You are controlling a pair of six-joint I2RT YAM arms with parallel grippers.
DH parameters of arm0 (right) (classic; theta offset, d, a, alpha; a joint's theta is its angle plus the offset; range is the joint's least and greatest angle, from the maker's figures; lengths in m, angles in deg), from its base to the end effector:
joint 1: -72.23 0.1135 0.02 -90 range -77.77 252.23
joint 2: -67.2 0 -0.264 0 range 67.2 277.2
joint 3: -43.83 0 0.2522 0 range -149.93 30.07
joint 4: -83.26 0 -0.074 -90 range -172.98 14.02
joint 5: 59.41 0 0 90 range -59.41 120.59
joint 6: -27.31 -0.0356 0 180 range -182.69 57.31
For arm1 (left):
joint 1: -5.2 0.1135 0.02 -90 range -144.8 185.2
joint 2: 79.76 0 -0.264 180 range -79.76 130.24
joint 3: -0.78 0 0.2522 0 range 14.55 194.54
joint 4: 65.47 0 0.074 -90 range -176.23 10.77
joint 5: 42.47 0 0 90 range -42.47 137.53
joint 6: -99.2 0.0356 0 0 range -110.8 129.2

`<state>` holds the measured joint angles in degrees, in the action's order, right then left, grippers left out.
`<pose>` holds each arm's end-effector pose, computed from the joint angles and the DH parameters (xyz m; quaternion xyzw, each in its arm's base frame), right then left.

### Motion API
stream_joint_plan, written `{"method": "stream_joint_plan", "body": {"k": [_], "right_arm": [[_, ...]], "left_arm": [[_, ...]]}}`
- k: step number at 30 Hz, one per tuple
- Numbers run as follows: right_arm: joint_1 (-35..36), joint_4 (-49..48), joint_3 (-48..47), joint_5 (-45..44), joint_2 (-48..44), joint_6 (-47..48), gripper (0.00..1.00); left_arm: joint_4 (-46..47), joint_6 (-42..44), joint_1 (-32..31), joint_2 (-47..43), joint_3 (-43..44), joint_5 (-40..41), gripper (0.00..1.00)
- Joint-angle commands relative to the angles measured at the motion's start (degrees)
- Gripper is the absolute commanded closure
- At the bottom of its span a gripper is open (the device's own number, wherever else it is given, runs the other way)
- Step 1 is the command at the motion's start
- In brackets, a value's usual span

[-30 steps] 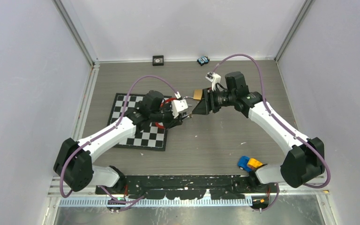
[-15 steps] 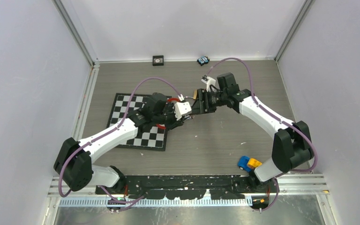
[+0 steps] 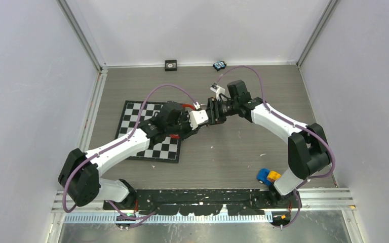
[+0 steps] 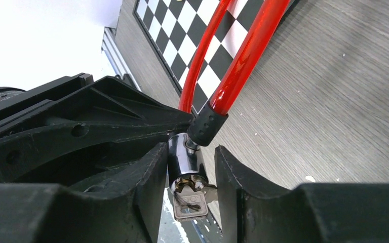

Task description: Unlock with the key

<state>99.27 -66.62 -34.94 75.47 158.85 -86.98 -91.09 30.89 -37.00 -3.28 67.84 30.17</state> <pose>0.2968 0.1797 0.2535 -0.1725 0.8437 0.4751 0.1806 0.2118 -0.2064 0.2669 0.5231 0.7073 -0.2130 0.4250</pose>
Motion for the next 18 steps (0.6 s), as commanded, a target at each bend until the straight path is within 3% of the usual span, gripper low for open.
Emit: {"method": "stream_joint_plan", "body": {"k": [1,12,18], "right_arm": [[0.11,-4.37,-0.38,3.58,1.14,-2.75,0.58],[0.11,-4.48,-0.58,5.01,2.2,-3.74,0.54],[-0.58,-4.0,-0.77,5.07,1.31,-3.0,0.9]], "left_arm": [[6.57,1.16,-0.26,-0.44,-0.1,2.82,1.0],[7.44,1.03,-0.26,-0.2,-0.34,4.88,1.0],[7.59,1.15,-0.26,0.15,-0.77,3.42,1.0]]}}
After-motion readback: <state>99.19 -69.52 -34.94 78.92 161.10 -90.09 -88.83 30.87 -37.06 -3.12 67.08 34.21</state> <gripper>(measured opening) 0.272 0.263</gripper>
